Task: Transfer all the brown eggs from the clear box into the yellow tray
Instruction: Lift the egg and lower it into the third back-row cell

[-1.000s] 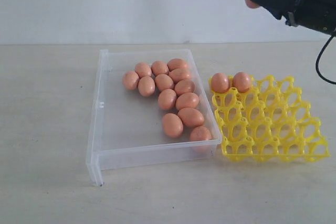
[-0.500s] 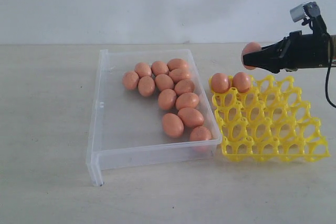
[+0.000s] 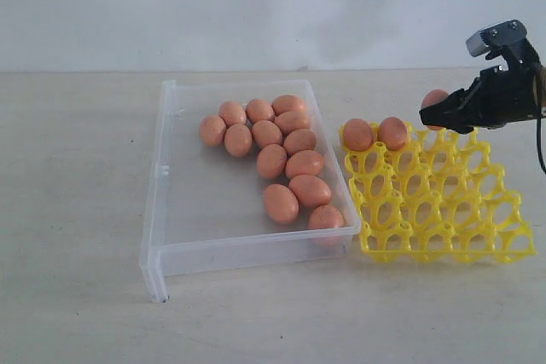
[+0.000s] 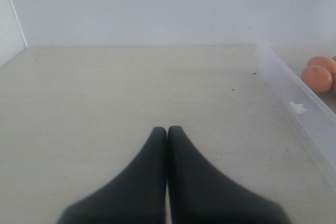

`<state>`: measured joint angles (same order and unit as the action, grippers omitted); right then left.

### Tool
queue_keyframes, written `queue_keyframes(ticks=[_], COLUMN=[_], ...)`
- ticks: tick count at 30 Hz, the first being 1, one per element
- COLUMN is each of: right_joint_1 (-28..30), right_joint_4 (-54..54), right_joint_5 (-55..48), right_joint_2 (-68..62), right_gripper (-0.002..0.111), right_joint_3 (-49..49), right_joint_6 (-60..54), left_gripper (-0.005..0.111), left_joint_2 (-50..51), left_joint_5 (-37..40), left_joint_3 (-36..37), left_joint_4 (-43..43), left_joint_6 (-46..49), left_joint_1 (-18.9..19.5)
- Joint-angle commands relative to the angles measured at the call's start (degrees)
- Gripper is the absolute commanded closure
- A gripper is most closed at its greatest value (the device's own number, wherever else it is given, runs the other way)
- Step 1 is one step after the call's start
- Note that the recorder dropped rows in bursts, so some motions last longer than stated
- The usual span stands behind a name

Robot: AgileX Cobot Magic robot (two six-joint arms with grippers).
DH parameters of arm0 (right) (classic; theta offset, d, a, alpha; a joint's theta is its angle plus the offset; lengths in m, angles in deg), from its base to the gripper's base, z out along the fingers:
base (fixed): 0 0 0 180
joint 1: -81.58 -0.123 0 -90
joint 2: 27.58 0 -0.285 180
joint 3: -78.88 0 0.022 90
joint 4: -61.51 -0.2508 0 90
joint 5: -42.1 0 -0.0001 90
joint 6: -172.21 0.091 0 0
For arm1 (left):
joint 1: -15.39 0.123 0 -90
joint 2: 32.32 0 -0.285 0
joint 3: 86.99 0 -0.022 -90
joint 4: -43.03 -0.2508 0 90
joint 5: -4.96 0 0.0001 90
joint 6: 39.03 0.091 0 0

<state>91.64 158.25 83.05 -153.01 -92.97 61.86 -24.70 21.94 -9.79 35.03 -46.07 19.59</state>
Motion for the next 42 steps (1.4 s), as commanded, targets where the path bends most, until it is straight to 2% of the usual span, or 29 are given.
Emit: queue_keyframes(ticks=[1, 20, 24, 29, 32, 34, 42], right_joint_1=[0.1, 0.1, 0.1, 0.1, 0.1, 0.1, 0.1], right_joint_4=[-0.9, -3.5, -3.5, -3.6, -3.6, -3.6, -3.7], right_joint_5=[-0.4, 0.9, 1.9, 2.1, 2.1, 2.1, 2.1], right_joint_2=[-0.2, -2.5, -2.5, -2.5, -2.5, -2.5, -2.5], right_gripper=[0.109, 0.107, 0.094, 0.070, 0.059, 0.055, 0.055], right_joint_3=[-0.3, -0.3, -0.3, -0.3, -0.3, -0.3, -0.3], right_joint_6=[-0.9, -0.8, -0.6, -0.6, -0.5, 0.1, 0.3], left_gripper=[0.111, 0.111, 0.111, 0.111, 0.111, 0.111, 0.111], left_joint_2=[0.2, 0.2, 0.2, 0.2, 0.2, 0.2, 0.2], left_joint_5=[-0.5, -0.5, -0.5, -0.5, -0.5, -0.5, -0.5], left_joint_3=[0.0, 0.0, 0.0, 0.0, 0.0, 0.0, 0.0], left_joint_4=[-0.2, -0.2, -0.2, -0.2, -0.2, -0.2, -0.2], left_joint_6=[-0.2, -0.2, -0.2, -0.2, -0.2, -0.2, -0.2], left_joint_1=[-0.2, -0.2, -0.2, -0.2, -0.2, -0.2, -0.2])
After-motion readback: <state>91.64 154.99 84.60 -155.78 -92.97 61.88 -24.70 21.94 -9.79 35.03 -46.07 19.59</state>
